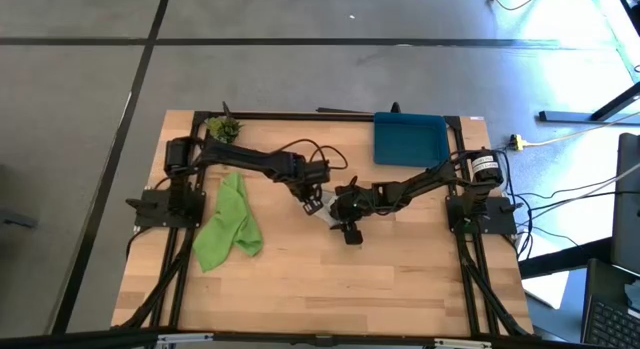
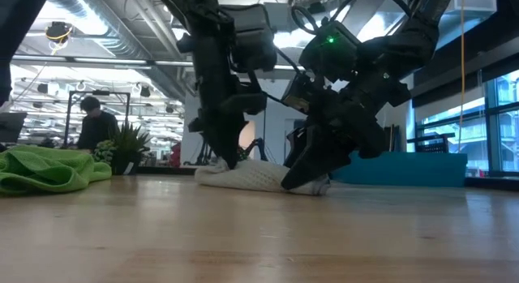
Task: Roll microfiber towels into tight, uniform cylinder then place into a basket
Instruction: Roll the gray microfiber cloth
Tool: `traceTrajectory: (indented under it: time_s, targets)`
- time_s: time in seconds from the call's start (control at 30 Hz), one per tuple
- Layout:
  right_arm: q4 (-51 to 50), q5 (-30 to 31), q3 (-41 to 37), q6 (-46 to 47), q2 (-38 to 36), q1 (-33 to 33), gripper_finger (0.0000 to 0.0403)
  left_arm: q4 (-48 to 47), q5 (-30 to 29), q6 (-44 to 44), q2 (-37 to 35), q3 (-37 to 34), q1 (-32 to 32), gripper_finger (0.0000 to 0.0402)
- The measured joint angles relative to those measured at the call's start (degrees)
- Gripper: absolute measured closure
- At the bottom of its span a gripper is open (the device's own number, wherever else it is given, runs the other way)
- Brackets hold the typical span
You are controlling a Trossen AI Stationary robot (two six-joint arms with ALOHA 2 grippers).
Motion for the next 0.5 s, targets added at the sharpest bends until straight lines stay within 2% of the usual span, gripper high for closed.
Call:
traceTrajectory:
  time_s: [0.2, 0.33, 0.43, 0.5]
  targets:
    - [0.2, 0.02, -0.02, 0.29, 0.0, 0.02, 0.0219, 0.38, -0.38, 0.87, 1.99, 0.15, 0.02, 0.04]
    - [0.36, 0.87, 0.0, 4.23, -0.01, 0.03, 0.0227, 0.44, -0.4, 0.9, 2.3, 0.13, 0.02, 0.04]
    - [0.33, 1.34, -0.02, 6.29, -0.17, 0.02, 0.0261, 0.41, -0.39, 1.19, 2.34, 0.11, 0.02, 0.04]
    - [0.31, 1.63, 0.0, 7.45, -0.25, -0.08, 0.0299, 0.4, -0.39, 2.25, 2.39, 0.09, -0.14, 0.04]
